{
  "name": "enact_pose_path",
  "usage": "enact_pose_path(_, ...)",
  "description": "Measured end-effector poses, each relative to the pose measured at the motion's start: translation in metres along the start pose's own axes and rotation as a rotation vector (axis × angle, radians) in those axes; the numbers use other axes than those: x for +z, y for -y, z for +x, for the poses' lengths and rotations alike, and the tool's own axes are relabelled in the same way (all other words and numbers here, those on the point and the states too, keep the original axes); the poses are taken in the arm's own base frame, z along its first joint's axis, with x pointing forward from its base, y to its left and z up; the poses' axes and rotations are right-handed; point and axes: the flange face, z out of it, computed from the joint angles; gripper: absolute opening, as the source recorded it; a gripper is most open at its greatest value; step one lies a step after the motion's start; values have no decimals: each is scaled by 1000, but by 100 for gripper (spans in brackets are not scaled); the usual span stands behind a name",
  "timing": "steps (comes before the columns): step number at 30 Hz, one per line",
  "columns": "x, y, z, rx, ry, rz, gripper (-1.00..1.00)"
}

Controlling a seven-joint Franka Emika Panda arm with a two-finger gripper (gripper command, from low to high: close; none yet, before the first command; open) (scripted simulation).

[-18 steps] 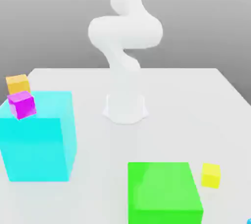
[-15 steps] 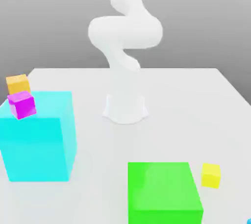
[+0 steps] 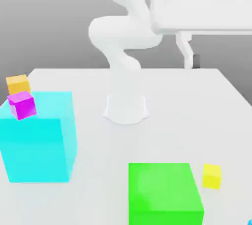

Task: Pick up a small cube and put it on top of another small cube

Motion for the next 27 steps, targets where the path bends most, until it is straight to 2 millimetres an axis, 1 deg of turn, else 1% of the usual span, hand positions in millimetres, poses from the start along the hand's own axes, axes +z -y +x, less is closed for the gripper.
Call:
enact_pose_path(2,32,13,-15,-18,35,-25,0)
enact_pose_path(4,64,22,-28,-28,67,-52,0)
enact_pose_path(7,113,33,-51,-42,117,-93,0)
enact_pose_path(11,176,43,-91,-66,185,-146,0)
enact_pose_path(16,253,45,-148,-92,266,-209,0)
enact_pose_path(19,300,36,-167,-95,277,-218,0)
enact_pose_path(20,313,32,-171,-95,278,-218,-100)
enact_pose_path(25,312,33,-171,-95,279,-216,-100)
enact_pose_path(26,319,31,-173,-95,279,-217,-100)
enact_pose_path(27,314,32,-172,-95,279,-217,-100)
